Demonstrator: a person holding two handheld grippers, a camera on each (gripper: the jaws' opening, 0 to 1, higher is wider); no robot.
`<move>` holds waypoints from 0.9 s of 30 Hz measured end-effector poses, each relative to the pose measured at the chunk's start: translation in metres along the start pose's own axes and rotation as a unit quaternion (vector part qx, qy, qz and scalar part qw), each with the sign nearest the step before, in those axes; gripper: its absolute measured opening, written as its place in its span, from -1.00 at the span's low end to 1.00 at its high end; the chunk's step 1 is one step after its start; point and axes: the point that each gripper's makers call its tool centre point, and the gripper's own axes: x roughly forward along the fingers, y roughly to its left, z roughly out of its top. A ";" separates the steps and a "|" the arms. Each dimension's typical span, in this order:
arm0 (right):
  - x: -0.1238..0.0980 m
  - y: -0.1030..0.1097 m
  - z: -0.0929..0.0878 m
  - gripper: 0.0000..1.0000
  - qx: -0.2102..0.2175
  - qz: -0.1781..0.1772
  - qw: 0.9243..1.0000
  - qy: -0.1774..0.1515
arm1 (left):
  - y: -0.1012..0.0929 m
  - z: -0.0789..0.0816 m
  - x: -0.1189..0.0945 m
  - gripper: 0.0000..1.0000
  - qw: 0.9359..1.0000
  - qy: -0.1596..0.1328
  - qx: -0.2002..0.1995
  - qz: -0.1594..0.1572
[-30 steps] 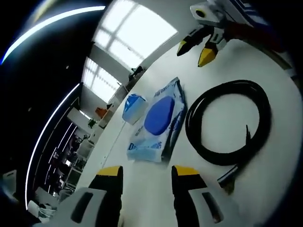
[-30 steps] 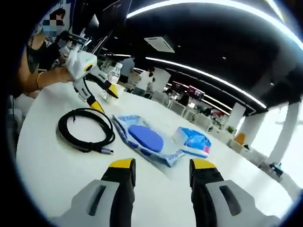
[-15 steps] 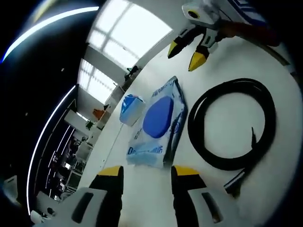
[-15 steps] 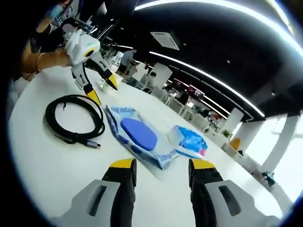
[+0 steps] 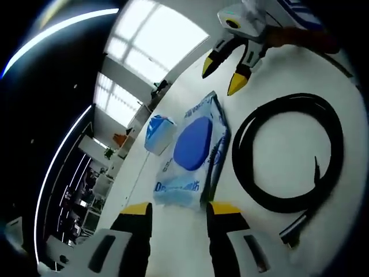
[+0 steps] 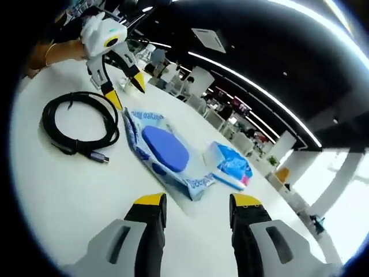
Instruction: Arrange the tabletop items into an orderly group along one side of the table until the central work area is clear of visible clutter.
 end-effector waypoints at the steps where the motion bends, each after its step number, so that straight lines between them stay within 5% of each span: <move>1: 0.001 -0.001 -0.001 -0.17 -0.013 -0.003 1.000 0.003 | 0.001 -0.001 0.000 -0.27 1.000 0.004 0.010 0.004; 11: 0.010 0.002 -0.002 -0.25 -0.099 0.009 0.995 0.016 | -0.001 -0.001 0.005 -0.31 0.999 0.013 0.039 0.008; 17: 0.017 0.000 -0.004 -0.30 -0.168 0.006 0.985 0.032 | 0.000 0.000 0.009 -0.33 0.997 0.022 0.067 0.012; 27: 0.027 0.003 -0.001 -0.45 -0.188 0.012 0.982 0.026 | -0.005 0.005 0.012 -0.41 0.995 0.008 0.095 0.001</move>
